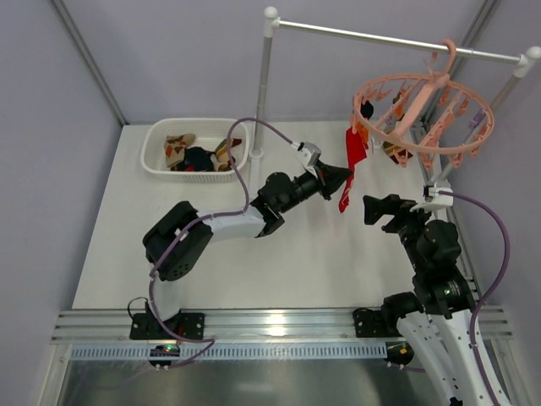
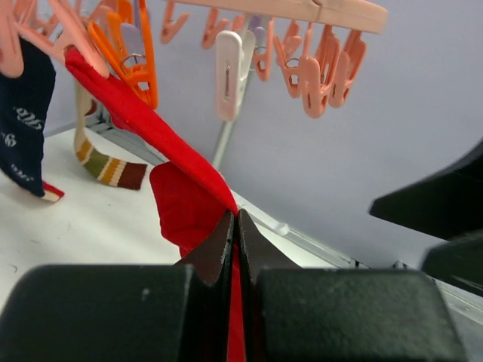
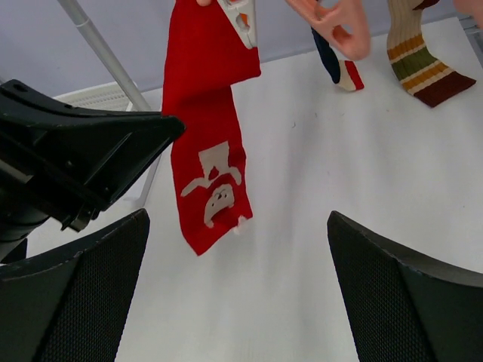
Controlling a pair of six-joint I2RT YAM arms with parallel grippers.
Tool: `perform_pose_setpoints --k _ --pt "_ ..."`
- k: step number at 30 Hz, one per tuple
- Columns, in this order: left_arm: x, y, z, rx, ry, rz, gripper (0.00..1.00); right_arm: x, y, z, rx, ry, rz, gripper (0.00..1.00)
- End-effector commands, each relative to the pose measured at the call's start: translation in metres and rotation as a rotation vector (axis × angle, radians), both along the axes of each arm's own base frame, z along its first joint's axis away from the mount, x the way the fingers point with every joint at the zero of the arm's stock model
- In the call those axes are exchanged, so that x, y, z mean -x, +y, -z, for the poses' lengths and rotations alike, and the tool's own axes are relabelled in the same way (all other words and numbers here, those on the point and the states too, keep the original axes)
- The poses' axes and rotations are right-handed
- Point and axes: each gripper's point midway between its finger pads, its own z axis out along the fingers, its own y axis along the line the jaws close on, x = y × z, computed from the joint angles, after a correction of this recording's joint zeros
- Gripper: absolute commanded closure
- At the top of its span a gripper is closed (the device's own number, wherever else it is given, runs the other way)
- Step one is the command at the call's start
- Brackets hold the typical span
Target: Remove the socks clipped to the hanger
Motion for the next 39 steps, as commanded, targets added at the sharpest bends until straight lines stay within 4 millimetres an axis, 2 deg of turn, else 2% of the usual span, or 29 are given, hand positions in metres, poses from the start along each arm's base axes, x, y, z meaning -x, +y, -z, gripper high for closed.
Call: perform_pose_setpoints --k 1,3,4,5,7,8,10,11,14,15,20,25,30,32,34,39 --pt "0.025 0.008 -0.025 -0.014 -0.055 0.015 1.0 0.004 0.0 -0.011 -0.015 -0.038 -0.006 0.0" --pt "0.036 0.012 -0.032 -0.039 -0.071 0.021 1.0 0.006 0.004 -0.019 -0.023 -0.057 -0.028 0.0" --pt "0.045 0.008 -0.025 -0.077 -0.057 0.036 1.0 0.007 0.005 -0.022 -0.032 -0.06 -0.034 0.0" --pt "0.051 0.012 -0.035 -0.081 -0.079 0.033 1.0 0.007 0.007 -0.03 -0.037 -0.076 -0.042 0.0" --pt "0.065 0.011 -0.036 -0.107 -0.086 0.042 1.0 0.009 0.011 -0.038 -0.046 -0.091 -0.066 0.0" --pt "0.069 0.012 -0.031 -0.138 -0.081 0.041 1.0 0.01 0.011 -0.049 -0.052 -0.115 -0.067 0.0" --pt "0.078 0.017 -0.04 -0.159 -0.101 0.023 1.0 0.012 0.019 -0.059 -0.057 -0.125 -0.113 0.0" --pt "0.086 0.015 -0.04 -0.171 -0.1 0.032 1.0 0.015 0.019 -0.074 -0.059 -0.149 -0.121 0.0" --pt "0.1 0.018 -0.042 -0.219 -0.101 0.023 1.0 0.015 0.028 -0.087 -0.064 -0.152 -0.168 0.0" --pt "0.109 0.016 -0.038 -0.25 -0.107 0.031 1.0 0.018 0.029 -0.098 -0.072 -0.17 -0.179 0.01" --pt "0.126 0.017 -0.039 -0.271 -0.081 0.029 1.0 0.019 0.039 -0.121 -0.096 -0.187 -0.231 0.0" --pt "0.154 0.009 -0.045 -0.293 -0.1 0.062 1.0 0.013 0.048 -0.127 -0.106 -0.162 -0.27 0.0" --pt "0.164 0.005 -0.048 -0.319 -0.092 0.072 1.0 0.005 0.044 -0.129 -0.1 -0.132 -0.232 0.0" --pt "0.17 0.003 -0.046 -0.34 -0.093 0.082 1.0 0.004 0.039 -0.132 -0.084 -0.118 -0.207 0.0" --pt "0.171 -0.001 -0.048 -0.353 -0.104 0.073 1.0 -0.003 0.033 -0.128 -0.066 -0.088 -0.163 0.0" --pt "0.176 -0.01 -0.04 -0.419 -0.119 0.069 1.0 -0.006 0.013 -0.121 -0.015 -0.028 -0.056 0.02"
